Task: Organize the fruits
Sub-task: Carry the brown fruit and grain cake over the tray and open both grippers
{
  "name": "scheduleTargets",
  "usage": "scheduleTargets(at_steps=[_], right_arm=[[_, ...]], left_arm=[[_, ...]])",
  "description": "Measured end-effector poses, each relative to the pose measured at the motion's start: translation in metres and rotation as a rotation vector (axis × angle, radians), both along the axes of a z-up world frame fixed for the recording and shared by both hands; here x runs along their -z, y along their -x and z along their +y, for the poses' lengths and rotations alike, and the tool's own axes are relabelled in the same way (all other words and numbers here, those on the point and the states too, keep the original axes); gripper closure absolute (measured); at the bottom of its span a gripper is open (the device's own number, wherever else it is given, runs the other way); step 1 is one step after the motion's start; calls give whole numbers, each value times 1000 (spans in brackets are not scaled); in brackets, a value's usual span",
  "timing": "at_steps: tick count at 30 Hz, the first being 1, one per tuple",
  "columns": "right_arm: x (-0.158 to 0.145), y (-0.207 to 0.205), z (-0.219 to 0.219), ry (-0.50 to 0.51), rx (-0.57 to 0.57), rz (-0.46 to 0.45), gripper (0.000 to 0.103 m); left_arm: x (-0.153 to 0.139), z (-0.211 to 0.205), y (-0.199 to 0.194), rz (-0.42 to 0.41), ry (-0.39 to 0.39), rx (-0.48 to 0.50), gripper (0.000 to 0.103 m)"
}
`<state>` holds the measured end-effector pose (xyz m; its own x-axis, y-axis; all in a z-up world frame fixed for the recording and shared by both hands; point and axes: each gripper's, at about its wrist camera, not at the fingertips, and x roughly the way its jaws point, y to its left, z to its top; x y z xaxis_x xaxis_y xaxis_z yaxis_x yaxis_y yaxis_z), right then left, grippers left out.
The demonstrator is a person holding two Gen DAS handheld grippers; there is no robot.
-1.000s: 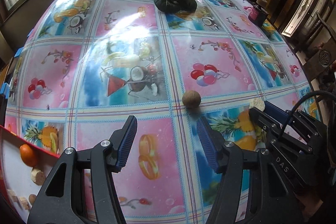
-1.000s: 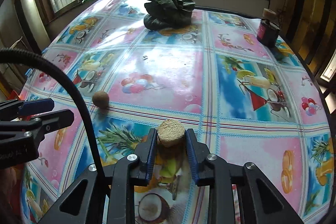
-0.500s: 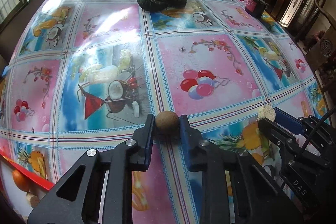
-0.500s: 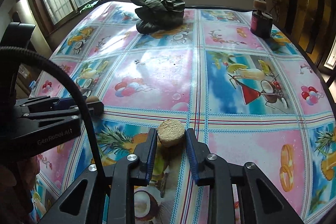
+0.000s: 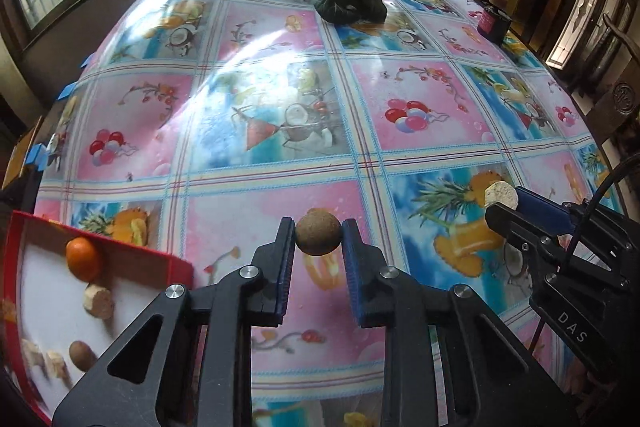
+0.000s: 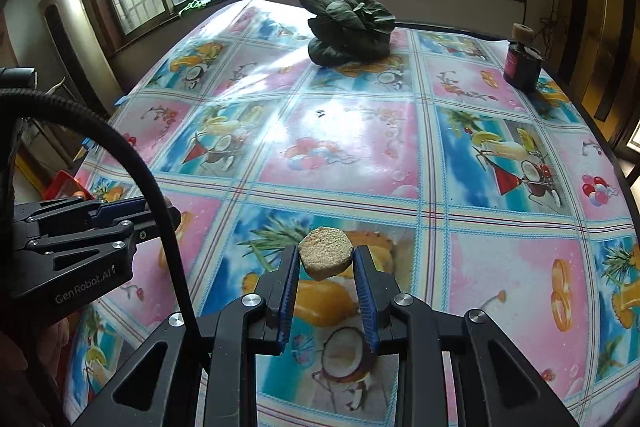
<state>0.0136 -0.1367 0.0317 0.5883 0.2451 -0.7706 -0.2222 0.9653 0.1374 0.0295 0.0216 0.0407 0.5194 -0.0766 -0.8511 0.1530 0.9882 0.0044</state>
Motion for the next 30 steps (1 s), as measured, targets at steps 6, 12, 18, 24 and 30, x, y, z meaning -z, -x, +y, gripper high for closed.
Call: scheduleTargets(at_steps=[6, 12, 18, 24, 30], right_arm=[[-4, 27, 31, -5, -74, -9, 76], [-11, 50, 64, -11, -151, -24, 76], [-17, 69, 94, -3, -214, -37, 76], [-21, 81, 122, 0, -277, -45, 76], [-23, 89, 153, 3, -344, -51, 76]], left_arm=[[-7, 22, 36, -34, -14, -57, 80], [-15, 50, 66, -69, -27, -129, 80], [-16, 82, 89, -80, -34, -194, 80], [-16, 114, 107, -82, -35, -253, 80], [-15, 138, 120, -91, -45, -303, 80]])
